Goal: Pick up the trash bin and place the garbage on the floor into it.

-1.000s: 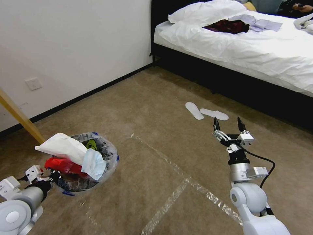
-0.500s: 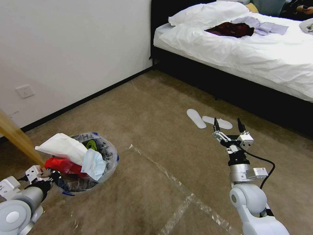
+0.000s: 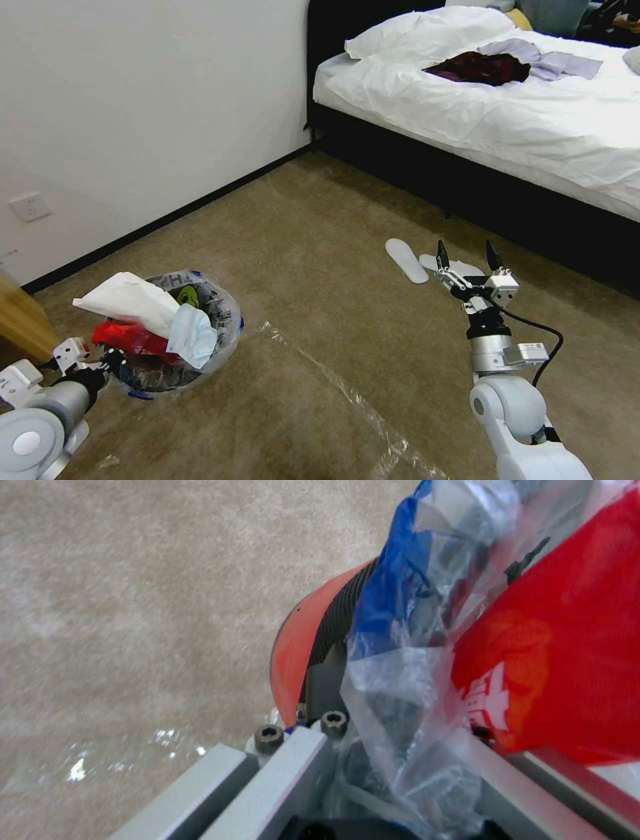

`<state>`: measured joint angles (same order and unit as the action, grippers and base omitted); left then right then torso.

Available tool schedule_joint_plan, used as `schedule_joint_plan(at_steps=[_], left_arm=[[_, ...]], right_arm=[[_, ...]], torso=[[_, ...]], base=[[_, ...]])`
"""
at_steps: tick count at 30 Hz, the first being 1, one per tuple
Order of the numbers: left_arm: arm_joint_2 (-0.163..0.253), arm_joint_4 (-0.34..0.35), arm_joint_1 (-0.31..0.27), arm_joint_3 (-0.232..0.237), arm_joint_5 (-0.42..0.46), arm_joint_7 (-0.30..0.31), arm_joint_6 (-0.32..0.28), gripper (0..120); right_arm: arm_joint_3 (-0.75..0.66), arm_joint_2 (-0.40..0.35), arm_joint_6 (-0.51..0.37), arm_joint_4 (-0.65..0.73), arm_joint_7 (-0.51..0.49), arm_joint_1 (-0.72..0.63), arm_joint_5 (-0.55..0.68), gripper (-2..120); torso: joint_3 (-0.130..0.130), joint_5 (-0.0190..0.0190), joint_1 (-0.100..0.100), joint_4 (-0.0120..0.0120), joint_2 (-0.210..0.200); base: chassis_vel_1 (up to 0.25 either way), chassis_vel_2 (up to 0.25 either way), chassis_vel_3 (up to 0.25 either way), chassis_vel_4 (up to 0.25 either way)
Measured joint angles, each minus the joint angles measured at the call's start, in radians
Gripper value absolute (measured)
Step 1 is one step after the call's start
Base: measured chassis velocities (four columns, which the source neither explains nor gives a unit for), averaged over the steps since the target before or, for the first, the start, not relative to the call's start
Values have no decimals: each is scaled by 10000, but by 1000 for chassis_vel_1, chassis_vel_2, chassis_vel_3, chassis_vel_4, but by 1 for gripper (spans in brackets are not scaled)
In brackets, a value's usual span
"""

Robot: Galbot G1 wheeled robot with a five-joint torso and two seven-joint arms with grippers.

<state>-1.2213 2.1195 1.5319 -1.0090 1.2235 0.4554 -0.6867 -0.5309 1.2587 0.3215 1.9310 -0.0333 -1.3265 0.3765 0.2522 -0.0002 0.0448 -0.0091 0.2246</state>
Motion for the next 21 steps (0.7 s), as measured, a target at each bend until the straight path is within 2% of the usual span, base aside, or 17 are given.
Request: schedule_joint_plan(at_steps=[21], left_arm=[[43, 44, 25, 24, 54, 3, 1, 0]], right_arm=[[-26, 169, 24, 28, 5, -146, -336, 100]], torso=[[0, 1, 1, -1, 1]], base=[[-141, 137, 139, -145]])
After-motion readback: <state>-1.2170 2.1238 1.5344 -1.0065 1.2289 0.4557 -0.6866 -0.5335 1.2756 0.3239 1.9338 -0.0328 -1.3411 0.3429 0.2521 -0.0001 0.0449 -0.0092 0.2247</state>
